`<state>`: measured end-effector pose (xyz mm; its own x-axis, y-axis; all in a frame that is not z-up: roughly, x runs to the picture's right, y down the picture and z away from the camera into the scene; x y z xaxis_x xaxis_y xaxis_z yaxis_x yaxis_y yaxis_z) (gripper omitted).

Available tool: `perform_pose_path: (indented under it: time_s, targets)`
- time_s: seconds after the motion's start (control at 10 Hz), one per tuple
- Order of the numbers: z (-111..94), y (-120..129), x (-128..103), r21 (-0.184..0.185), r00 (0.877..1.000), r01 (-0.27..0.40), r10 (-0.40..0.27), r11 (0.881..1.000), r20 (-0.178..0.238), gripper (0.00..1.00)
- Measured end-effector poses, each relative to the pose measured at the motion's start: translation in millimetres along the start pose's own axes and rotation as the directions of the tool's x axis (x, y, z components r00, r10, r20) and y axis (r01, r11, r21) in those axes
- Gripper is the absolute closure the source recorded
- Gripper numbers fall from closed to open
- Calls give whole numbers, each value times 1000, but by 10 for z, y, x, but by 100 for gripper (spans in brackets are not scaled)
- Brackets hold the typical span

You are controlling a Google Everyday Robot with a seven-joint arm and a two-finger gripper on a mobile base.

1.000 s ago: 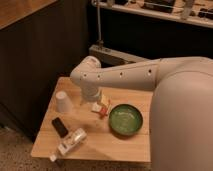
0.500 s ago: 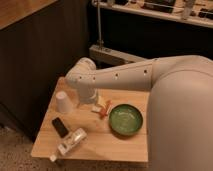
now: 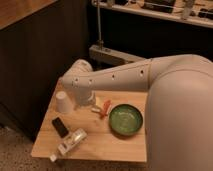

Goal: Stand the bottle upright

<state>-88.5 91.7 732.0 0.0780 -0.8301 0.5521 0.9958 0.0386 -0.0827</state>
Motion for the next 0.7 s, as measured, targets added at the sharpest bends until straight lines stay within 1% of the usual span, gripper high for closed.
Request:
perform_pose_path:
  time_s: [0.2,0.3,0.4,0.5,0.6,0.7]
  targets:
    - [-1,-55,-26,-1,1000,19,-19,1000,4,20]
    - [40,-24,-30,-1,1000,10,-10,1000,17,20]
    - [76,-22,-87,3,999,-2,2,1000,39,20]
    - [98,-76,-175,19,998,-13,12,1000,61,20]
    - [110,-179,-370,44,995,-28,24,999,92,20]
    - [96,-236,-617,61,992,-46,39,997,118,20]
